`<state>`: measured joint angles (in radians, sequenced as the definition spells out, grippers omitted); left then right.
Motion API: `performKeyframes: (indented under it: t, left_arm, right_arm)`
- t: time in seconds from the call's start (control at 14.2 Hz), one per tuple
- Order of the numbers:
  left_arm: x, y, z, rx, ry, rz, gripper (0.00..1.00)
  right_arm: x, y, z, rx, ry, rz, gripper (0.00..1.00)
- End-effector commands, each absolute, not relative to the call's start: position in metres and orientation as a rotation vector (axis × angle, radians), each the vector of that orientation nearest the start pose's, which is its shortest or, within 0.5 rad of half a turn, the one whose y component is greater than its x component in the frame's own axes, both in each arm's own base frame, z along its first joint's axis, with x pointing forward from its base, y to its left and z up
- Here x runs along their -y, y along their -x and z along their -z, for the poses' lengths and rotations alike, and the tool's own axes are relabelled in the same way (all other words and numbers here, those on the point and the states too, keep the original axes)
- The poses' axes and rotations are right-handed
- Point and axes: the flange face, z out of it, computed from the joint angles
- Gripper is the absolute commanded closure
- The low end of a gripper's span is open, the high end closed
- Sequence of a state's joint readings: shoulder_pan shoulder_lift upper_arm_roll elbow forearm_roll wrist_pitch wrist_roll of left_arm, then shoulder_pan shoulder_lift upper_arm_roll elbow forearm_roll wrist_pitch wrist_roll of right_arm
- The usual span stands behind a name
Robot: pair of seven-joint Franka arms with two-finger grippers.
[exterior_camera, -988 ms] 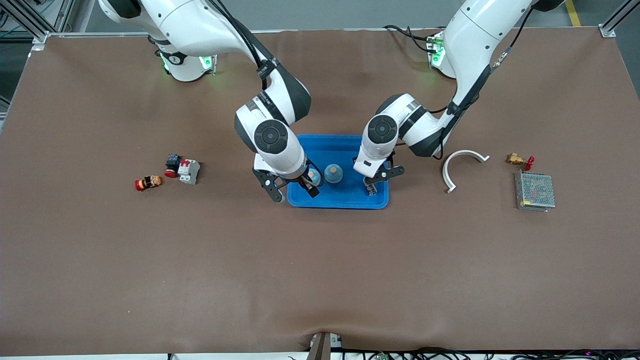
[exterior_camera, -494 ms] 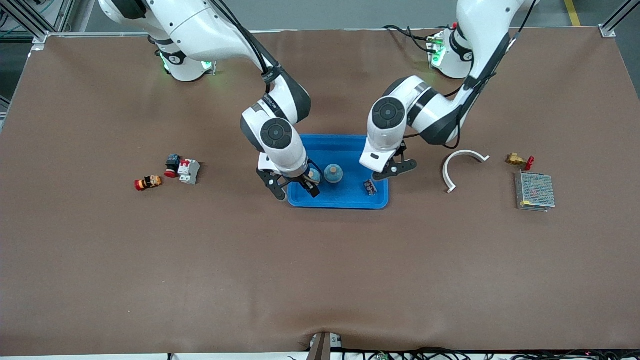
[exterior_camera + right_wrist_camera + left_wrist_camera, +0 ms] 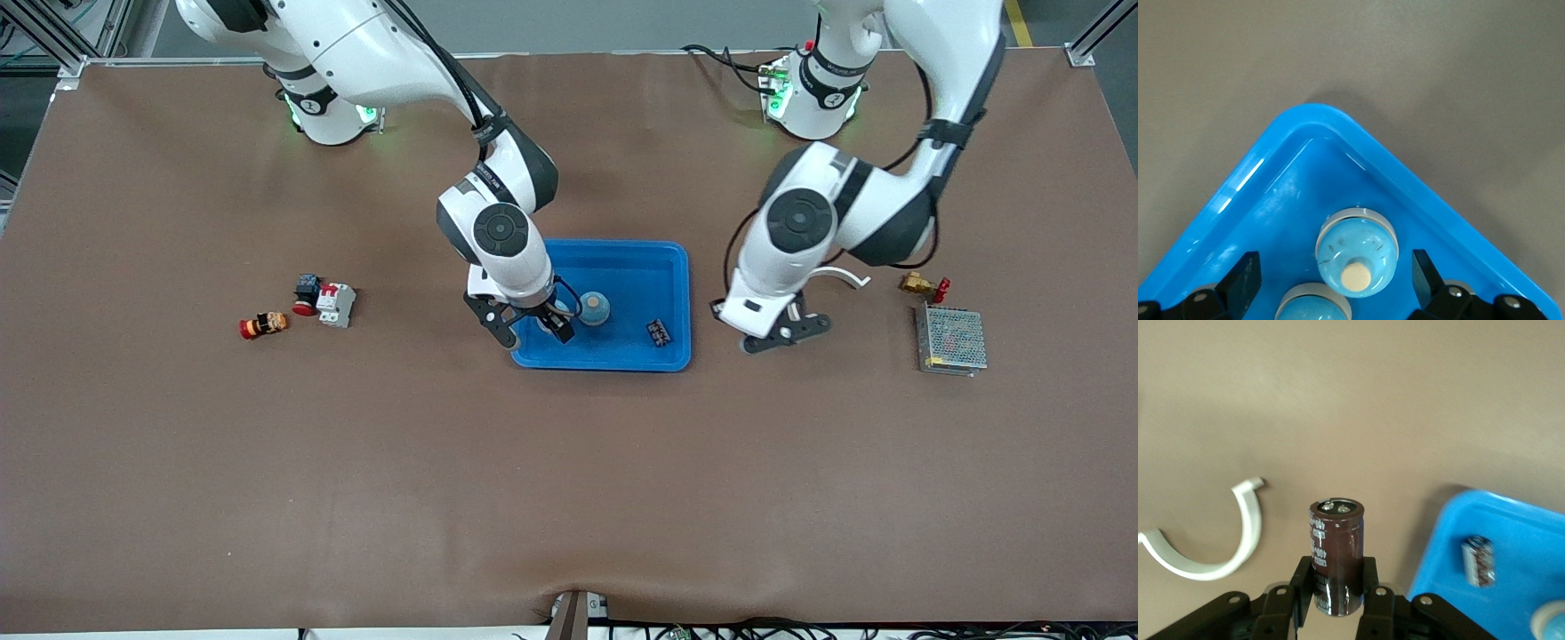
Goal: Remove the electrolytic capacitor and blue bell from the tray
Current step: 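Set the capacitor by the power supply while the right gripper grasps a bell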
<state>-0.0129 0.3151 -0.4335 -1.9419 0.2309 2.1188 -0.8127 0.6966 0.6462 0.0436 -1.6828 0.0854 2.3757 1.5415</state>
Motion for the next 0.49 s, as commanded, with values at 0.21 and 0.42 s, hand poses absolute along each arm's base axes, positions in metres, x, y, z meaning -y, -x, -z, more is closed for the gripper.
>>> performKeyframes:
  t: [0.21, 0.42]
  left_arm:
    - [0.122, -0.584, -0.317, 0.288, 3.009, -0.143, 1.0]
    - [0.068, -0.592, -0.282, 0.337, 3.017, -0.232, 1.0]
  right_arm:
    - [-0.468, -0.494, -0.209, -1.272, 2.782, -0.054, 0.0]
    - [-0.47, -0.492, -0.203, -1.264, 2.78, -0.048, 0.0]
